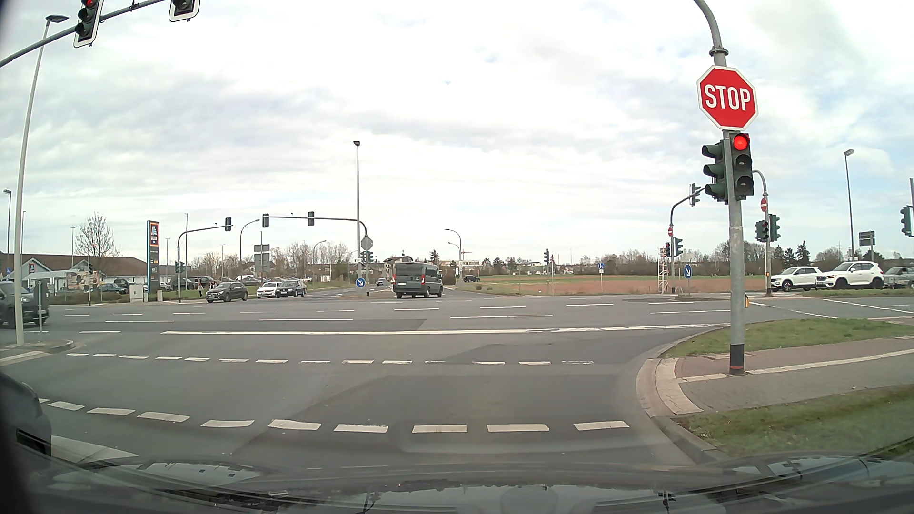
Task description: Follow the waypoints while adhering to traffic rules and regulations
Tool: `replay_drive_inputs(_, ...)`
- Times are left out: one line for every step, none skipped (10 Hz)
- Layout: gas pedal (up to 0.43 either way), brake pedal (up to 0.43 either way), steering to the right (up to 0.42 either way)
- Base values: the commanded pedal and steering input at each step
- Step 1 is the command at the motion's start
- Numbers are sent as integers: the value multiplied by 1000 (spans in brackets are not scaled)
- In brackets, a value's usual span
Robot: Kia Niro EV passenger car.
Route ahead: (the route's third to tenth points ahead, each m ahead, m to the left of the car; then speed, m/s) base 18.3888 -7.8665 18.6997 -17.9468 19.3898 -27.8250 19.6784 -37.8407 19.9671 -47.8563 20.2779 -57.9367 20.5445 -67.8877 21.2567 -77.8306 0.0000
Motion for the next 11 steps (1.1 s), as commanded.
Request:
replay_drive_inputs(0, 293, -1)
replay_drive_inputs(0, 293, -1)
replay_drive_inputs(0, 287, -1)
replay_drive_inputs(0, 287, -1)
replay_drive_inputs(0, 287, -1)
replay_drive_inputs(0, 287, -1)
replay_drive_inputs(0, 287, -1)
replay_drive_inputs(0, 287, -1)
replay_drive_inputs(0, 287, -1)
replay_drive_inputs(0, 293, -1)
replay_drive_inputs(0, 287, -1)
